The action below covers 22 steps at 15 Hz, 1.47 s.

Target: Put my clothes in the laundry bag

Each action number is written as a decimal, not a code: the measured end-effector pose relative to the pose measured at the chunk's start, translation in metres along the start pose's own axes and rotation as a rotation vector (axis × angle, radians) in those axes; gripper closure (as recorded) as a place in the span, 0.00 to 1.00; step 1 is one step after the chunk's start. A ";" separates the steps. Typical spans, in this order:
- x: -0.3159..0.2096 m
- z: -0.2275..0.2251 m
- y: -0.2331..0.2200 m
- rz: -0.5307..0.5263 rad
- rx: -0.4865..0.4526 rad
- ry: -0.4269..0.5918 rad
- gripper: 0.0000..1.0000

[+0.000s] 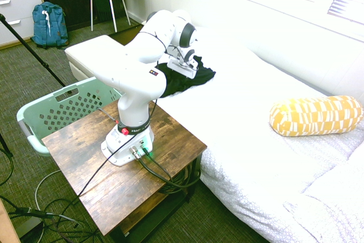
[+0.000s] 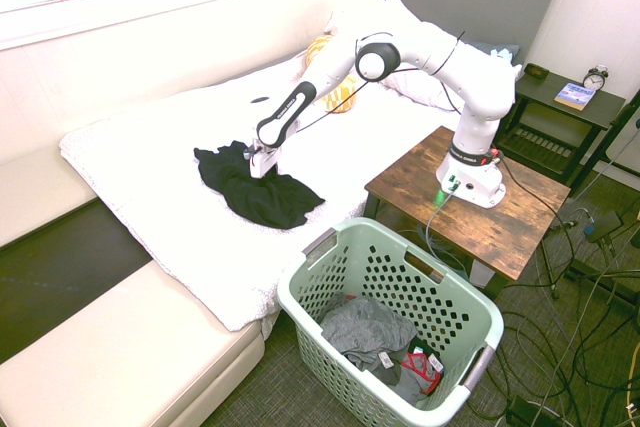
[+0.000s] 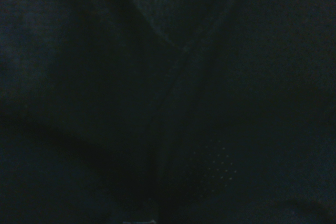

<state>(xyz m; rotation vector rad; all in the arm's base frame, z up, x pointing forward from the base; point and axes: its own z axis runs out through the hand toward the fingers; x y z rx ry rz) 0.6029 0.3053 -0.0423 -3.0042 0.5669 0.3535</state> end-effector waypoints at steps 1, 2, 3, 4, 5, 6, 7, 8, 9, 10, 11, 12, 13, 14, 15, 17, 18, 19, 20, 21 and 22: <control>0.002 0.003 0.002 -0.003 -0.008 0.004 0.00; -0.001 0.004 0.001 -0.015 -0.021 0.014 1.00; -0.006 0.007 -0.004 -0.035 -0.035 0.027 1.00; -0.011 0.009 -0.007 -0.048 -0.043 0.038 1.00; -0.013 0.010 -0.008 -0.053 -0.042 0.045 1.00; -0.013 0.009 -0.007 -0.053 -0.038 0.044 1.00; -0.011 0.009 -0.006 -0.049 -0.033 0.042 1.00; -0.011 0.009 -0.005 -0.042 -0.028 0.040 1.00; -0.010 0.009 -0.003 -0.036 -0.024 0.039 1.00; -0.009 0.010 -0.001 -0.032 -0.020 0.039 1.00; -0.007 0.010 0.001 -0.029 -0.017 0.036 1.00; -0.006 0.010 0.003 -0.028 -0.012 0.034 1.00; -0.004 0.011 0.006 -0.028 -0.004 0.034 1.00; -0.003 0.011 0.009 -0.027 0.001 0.033 1.00; -0.001 0.012 0.011 -0.026 0.005 0.031 1.00; 0.000 0.012 0.015 -0.025 0.012 0.030 1.00; 0.000 0.013 0.017 -0.023 0.016 0.032 1.00; 0.000 0.012 0.019 -0.022 0.021 0.033 1.00; -0.001 0.013 0.022 -0.020 0.027 0.037 1.00; -0.002 0.013 0.025 -0.018 0.037 0.042 1.00; -0.004 0.012 0.028 -0.017 0.046 0.045 1.00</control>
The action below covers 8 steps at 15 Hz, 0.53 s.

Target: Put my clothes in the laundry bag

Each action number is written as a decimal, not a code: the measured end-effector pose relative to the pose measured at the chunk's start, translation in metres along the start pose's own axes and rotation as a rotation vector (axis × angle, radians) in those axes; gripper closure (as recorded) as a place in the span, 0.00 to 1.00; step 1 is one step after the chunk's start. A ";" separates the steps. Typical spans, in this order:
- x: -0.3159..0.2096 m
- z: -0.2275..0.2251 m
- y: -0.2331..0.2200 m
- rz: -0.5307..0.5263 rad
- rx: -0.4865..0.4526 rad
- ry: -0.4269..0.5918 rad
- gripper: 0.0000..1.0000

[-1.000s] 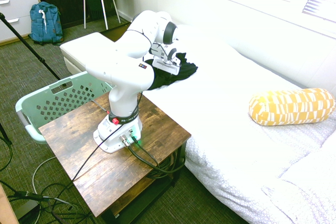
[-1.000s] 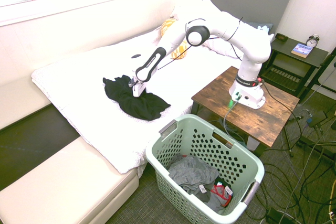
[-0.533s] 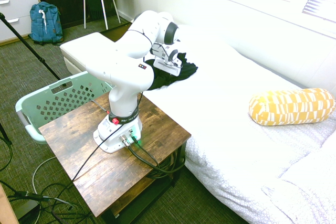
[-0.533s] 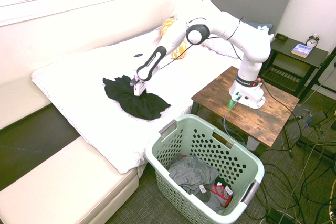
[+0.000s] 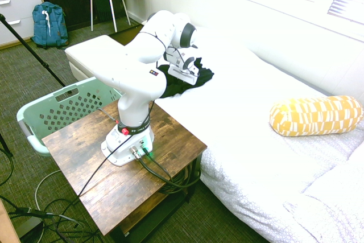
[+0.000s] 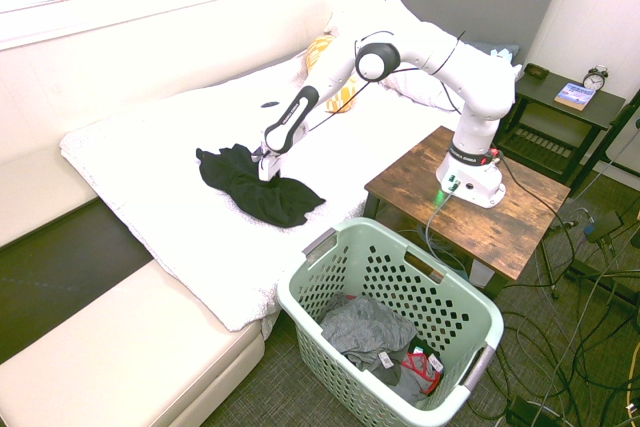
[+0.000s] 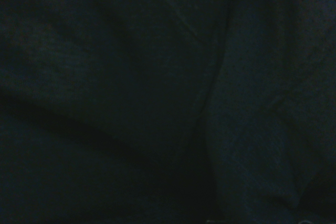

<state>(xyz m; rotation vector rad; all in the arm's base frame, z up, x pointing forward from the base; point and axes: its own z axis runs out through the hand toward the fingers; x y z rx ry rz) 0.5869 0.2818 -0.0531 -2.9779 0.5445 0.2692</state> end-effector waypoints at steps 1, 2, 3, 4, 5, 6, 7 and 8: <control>-0.002 -0.001 0.003 -0.001 0.005 -0.001 1.00; -0.005 -0.002 0.005 0.002 0.011 -0.002 1.00; -0.010 -0.004 0.008 0.001 0.014 0.000 1.00; -0.015 -0.009 0.010 -0.004 0.007 -0.003 1.00; -0.021 -0.019 0.010 -0.009 -0.005 -0.002 1.00; -0.029 -0.036 0.005 -0.020 -0.013 0.008 1.00; -0.041 -0.057 -0.007 -0.034 -0.014 0.027 1.00; -0.057 -0.080 -0.023 -0.048 -0.012 0.050 1.00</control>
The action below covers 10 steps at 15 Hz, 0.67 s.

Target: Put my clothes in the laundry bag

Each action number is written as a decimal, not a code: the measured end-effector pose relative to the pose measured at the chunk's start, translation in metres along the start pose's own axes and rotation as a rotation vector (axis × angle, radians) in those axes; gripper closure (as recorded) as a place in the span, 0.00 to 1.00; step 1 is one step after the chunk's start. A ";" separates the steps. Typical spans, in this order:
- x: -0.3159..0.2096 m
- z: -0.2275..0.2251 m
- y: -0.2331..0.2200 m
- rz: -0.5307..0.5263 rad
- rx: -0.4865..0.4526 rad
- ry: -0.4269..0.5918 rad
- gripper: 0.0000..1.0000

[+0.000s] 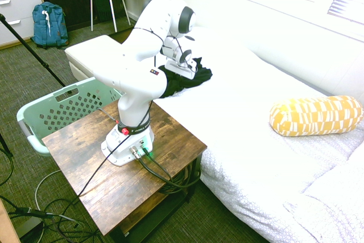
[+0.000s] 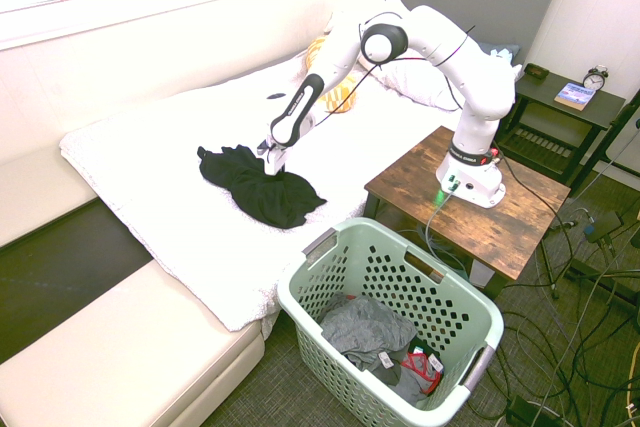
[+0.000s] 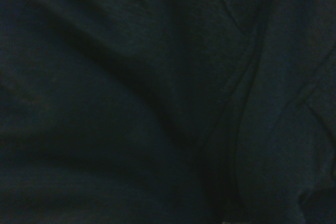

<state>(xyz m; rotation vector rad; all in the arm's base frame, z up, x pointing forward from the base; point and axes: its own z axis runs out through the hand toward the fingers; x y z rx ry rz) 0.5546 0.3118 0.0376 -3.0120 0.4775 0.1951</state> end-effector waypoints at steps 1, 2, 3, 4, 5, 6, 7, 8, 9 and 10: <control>-0.019 -0.022 -0.016 -0.017 0.002 0.023 1.00; -0.041 -0.044 -0.031 -0.036 0.006 0.044 1.00; -0.066 -0.064 -0.044 -0.056 0.009 0.062 1.00; -0.091 -0.081 -0.054 -0.074 0.008 0.081 1.00; -0.120 -0.099 -0.064 -0.093 0.005 0.105 1.00; -0.152 -0.116 -0.075 -0.110 0.002 0.133 1.00; -0.186 -0.132 -0.085 -0.130 0.000 0.161 1.00; -0.224 -0.149 -0.093 -0.155 -0.007 0.183 1.00; -0.265 -0.164 -0.098 -0.184 -0.023 0.194 1.00; -0.307 -0.178 -0.101 -0.215 -0.044 0.194 1.00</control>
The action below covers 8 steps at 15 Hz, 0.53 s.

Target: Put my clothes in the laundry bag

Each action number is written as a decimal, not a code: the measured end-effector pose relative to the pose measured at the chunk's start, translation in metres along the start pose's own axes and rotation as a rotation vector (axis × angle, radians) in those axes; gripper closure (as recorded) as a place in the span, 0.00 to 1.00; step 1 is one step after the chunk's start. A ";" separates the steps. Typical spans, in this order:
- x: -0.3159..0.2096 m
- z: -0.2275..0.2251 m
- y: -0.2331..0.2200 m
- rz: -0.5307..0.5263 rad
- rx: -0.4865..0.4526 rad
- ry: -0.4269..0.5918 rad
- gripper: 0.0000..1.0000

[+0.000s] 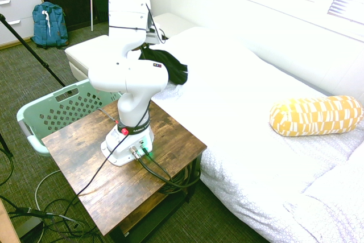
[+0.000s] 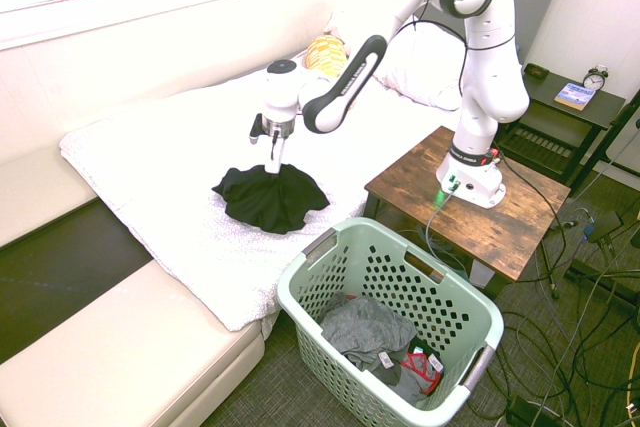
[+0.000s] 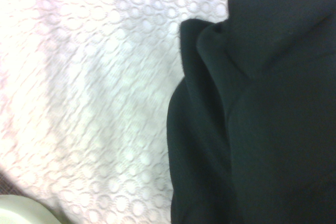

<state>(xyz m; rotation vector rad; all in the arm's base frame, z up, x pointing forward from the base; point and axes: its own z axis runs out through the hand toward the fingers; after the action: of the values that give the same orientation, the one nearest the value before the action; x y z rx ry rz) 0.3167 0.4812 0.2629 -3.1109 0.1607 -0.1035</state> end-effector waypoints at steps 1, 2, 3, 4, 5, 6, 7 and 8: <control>-0.042 -0.024 -0.008 -0.039 -0.021 -0.009 1.00; -0.089 -0.048 -0.013 -0.075 -0.046 -0.018 1.00; -0.139 -0.070 -0.013 -0.102 -0.075 -0.018 1.00; -0.190 -0.088 -0.009 -0.127 -0.097 -0.014 1.00; -0.234 -0.101 -0.004 -0.156 -0.107 -0.016 1.00; -0.268 -0.106 0.000 -0.184 -0.110 -0.020 1.00; -0.292 -0.101 0.004 -0.202 -0.123 -0.020 1.00; -0.305 -0.084 0.007 -0.207 -0.147 -0.029 1.00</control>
<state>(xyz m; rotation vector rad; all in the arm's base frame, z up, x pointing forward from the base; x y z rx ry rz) 0.0080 0.5037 0.3268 -3.2640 -0.1620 -0.0524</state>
